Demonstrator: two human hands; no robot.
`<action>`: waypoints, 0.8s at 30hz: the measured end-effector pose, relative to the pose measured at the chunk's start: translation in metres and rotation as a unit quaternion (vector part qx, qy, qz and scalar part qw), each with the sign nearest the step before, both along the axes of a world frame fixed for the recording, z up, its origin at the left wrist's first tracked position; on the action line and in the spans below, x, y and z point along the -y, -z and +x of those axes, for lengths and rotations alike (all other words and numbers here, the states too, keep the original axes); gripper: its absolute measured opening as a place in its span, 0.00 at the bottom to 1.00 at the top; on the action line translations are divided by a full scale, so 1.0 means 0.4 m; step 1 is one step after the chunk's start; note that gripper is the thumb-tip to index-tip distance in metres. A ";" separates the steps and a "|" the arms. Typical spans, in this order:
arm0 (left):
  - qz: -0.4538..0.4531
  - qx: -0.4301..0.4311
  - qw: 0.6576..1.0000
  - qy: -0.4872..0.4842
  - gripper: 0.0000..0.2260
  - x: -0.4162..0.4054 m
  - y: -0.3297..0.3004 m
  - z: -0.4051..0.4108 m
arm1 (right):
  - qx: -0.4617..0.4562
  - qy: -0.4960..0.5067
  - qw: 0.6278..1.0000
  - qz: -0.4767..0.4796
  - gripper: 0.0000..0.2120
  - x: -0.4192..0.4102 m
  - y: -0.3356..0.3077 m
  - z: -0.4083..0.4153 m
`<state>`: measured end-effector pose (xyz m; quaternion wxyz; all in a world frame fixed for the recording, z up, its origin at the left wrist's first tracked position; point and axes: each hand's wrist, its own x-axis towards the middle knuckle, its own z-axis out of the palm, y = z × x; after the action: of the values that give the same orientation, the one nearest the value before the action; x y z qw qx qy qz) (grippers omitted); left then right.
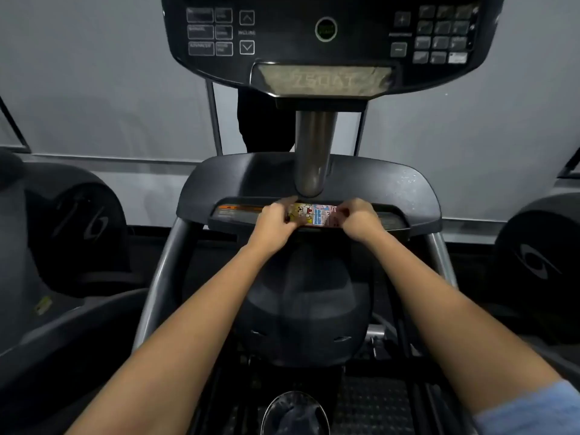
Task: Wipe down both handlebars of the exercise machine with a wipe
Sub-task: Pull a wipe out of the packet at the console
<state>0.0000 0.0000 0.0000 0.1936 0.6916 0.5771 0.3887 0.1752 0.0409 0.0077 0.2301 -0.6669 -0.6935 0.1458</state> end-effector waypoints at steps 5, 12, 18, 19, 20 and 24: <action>-0.002 -0.043 0.999 0.001 0.21 -0.018 0.023 -0.009 | -0.007 0.018 1.000 -0.021 0.12 -0.011 0.005 -0.013; 0.023 -0.090 0.996 -0.007 0.17 -0.022 0.035 -0.006 | -0.103 0.052 0.993 -0.002 0.09 -0.025 0.009 -0.022; 0.034 -0.106 0.993 -0.023 0.14 -0.031 0.039 0.012 | -0.164 0.065 0.984 -0.010 0.09 -0.029 0.005 -0.024; 0.037 -0.101 0.994 -0.025 0.14 -0.034 0.038 0.021 | -0.173 0.062 0.983 -0.012 0.09 -0.028 0.004 -0.023; 0.036 -0.092 0.995 -0.025 0.14 -0.035 0.036 0.034 | -0.192 0.058 0.980 -0.014 0.10 -0.026 0.004 -0.023; 0.021 -0.068 0.997 -0.020 0.16 -0.051 0.031 0.101 | -0.347 0.027 0.935 -0.069 0.15 -0.007 -0.007 -0.019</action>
<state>0.0405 0.0203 -0.0122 0.1314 0.7086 0.5944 0.3569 0.1675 0.0436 0.0106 0.4141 -0.6075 -0.5404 0.4091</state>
